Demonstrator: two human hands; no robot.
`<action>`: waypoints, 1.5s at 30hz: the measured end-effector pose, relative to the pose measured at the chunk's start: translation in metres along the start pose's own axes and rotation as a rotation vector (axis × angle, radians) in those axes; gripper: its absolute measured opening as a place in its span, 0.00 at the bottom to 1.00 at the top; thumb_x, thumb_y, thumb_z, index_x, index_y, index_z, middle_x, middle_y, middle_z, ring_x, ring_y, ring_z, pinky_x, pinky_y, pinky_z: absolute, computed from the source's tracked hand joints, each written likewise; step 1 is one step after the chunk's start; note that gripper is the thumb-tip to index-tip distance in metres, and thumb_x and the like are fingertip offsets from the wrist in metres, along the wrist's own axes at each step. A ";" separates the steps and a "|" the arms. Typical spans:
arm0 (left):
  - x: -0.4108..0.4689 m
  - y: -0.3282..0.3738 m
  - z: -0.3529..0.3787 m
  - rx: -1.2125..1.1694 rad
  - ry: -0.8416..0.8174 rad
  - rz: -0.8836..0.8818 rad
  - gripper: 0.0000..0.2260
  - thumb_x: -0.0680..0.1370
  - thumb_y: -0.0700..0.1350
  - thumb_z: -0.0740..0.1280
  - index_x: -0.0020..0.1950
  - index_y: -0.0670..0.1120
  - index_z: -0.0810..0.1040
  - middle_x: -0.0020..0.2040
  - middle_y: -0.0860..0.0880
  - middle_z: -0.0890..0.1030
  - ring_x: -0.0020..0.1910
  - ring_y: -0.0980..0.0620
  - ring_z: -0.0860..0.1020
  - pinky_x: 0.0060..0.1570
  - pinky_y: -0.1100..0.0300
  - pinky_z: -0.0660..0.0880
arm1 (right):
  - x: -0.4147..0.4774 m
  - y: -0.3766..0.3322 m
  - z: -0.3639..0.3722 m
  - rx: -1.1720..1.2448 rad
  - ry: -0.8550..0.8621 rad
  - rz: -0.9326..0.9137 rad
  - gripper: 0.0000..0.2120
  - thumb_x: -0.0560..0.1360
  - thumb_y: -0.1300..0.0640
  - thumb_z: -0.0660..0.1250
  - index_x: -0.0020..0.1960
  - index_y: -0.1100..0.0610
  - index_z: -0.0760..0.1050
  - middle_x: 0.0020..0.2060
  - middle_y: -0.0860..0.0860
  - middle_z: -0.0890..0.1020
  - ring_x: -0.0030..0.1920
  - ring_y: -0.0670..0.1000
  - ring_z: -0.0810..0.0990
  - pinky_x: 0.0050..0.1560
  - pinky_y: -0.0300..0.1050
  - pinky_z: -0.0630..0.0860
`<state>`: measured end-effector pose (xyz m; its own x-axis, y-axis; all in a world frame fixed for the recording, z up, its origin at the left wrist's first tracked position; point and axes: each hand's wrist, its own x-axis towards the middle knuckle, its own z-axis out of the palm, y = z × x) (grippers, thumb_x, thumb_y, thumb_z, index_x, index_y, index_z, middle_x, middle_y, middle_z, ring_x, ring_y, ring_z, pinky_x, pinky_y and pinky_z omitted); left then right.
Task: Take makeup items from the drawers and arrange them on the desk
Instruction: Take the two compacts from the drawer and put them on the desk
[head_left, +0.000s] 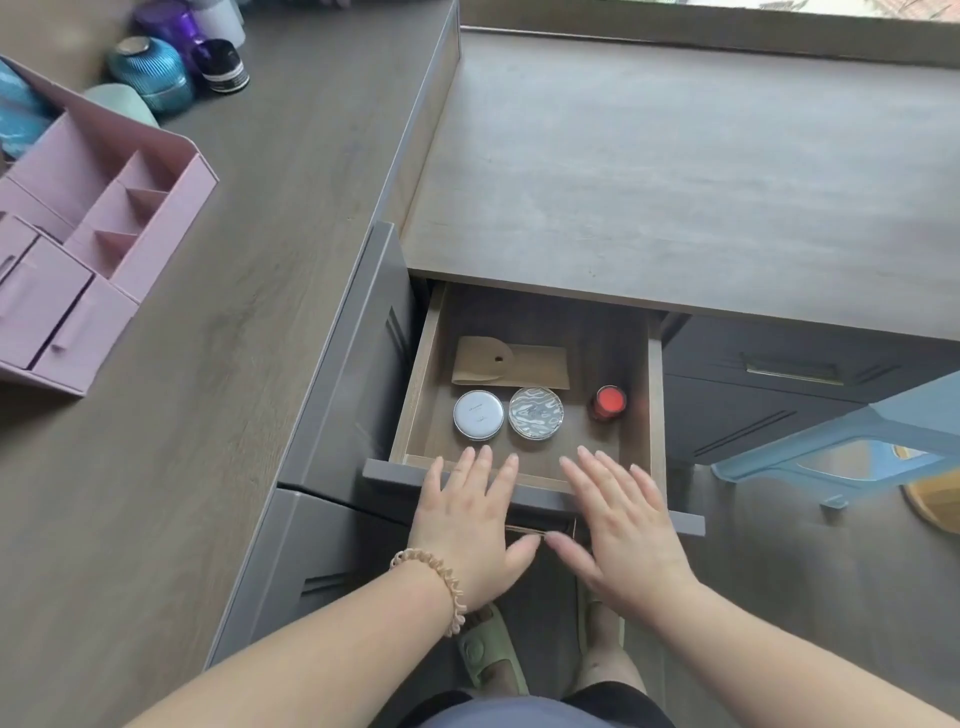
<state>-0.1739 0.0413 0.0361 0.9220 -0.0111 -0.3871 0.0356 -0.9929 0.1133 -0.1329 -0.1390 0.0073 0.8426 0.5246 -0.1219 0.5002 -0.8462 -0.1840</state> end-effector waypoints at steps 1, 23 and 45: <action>0.008 -0.001 -0.006 -0.034 0.047 -0.016 0.35 0.75 0.65 0.52 0.77 0.51 0.45 0.79 0.48 0.50 0.77 0.50 0.47 0.74 0.45 0.42 | 0.013 0.002 -0.005 0.042 0.039 0.027 0.34 0.72 0.35 0.55 0.71 0.53 0.65 0.70 0.53 0.71 0.70 0.55 0.69 0.69 0.54 0.59; 0.181 -0.030 0.036 -0.101 -0.156 -0.348 0.26 0.72 0.41 0.67 0.67 0.52 0.62 0.60 0.43 0.66 0.54 0.40 0.72 0.46 0.50 0.73 | 0.163 0.027 0.069 -0.010 -0.224 -0.028 0.35 0.68 0.46 0.70 0.71 0.48 0.62 0.64 0.54 0.69 0.56 0.60 0.70 0.46 0.53 0.74; 0.138 0.040 -0.077 -0.377 0.384 -0.076 0.37 0.63 0.54 0.71 0.70 0.47 0.65 0.61 0.49 0.69 0.61 0.49 0.71 0.62 0.54 0.67 | 0.087 0.087 -0.067 0.514 0.226 0.155 0.41 0.62 0.54 0.73 0.72 0.47 0.60 0.62 0.47 0.69 0.62 0.50 0.68 0.62 0.39 0.65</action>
<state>-0.0154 0.0087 0.0575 0.9835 0.1731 -0.0532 0.1785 -0.8773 0.4455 -0.0026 -0.1736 0.0456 0.9481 0.3176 0.0153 0.2540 -0.7275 -0.6373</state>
